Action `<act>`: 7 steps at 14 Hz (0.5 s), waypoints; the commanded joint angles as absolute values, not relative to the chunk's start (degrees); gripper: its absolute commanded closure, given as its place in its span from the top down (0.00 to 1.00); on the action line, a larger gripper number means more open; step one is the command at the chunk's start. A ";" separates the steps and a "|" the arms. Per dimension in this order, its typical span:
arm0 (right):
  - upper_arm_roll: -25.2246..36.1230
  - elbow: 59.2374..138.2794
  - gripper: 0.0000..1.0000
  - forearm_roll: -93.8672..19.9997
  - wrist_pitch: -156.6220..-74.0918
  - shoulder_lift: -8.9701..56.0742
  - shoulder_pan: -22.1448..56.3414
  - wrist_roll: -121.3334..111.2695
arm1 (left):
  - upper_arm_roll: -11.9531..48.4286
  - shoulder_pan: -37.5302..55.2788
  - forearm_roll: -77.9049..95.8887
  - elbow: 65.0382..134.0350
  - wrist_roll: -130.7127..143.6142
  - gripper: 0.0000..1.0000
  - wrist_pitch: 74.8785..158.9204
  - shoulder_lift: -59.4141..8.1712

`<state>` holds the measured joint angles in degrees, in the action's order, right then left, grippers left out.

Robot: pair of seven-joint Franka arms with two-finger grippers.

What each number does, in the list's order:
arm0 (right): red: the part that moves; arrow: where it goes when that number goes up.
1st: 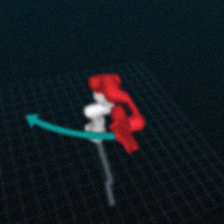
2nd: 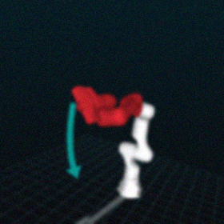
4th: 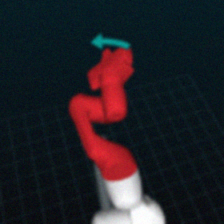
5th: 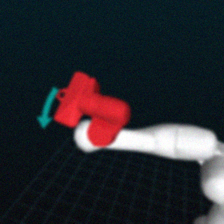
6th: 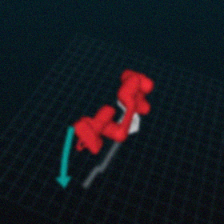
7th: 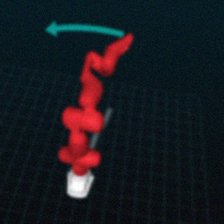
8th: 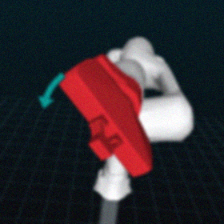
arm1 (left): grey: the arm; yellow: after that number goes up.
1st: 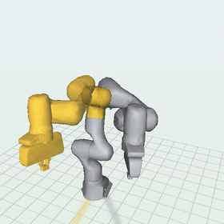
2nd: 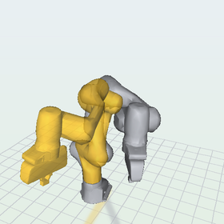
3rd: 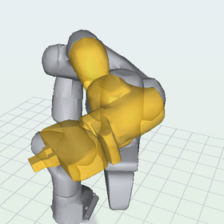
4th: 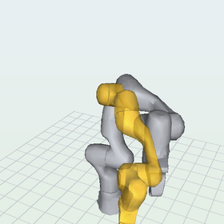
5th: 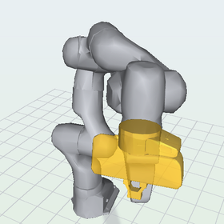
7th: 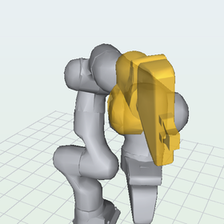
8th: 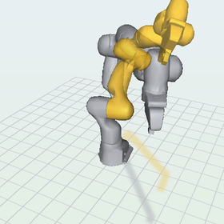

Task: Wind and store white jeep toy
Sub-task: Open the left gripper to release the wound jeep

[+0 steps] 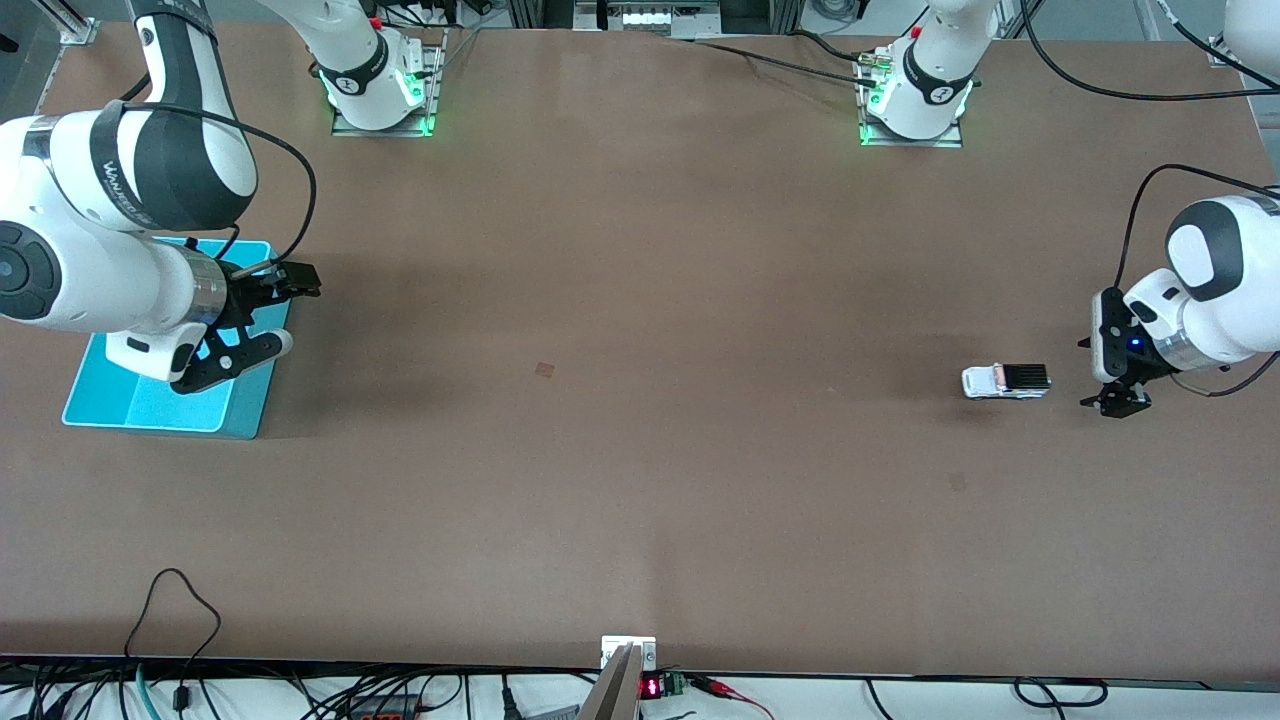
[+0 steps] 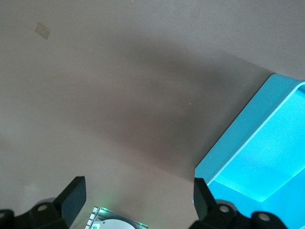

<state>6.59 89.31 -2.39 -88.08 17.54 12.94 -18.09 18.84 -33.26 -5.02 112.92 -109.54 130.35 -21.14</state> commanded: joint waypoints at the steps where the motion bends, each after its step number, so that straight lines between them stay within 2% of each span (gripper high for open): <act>1: 6.50 89.21 1.00 -3.60 -87.36 17.31 12.57 -18.02 | 19.51 -33.14 -6.06 113.55 -109.95 1.00 129.64 -19.16; 7: 6.59 89.03 1.00 -3.60 -87.72 17.49 12.48 -18.02 | 21.62 -31.82 -5.98 113.55 -109.86 1.00 129.64 -17.75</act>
<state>6.74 89.31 -2.39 -88.08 17.56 12.87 -18.09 20.65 -31.96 -5.02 112.92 -109.55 130.35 -19.39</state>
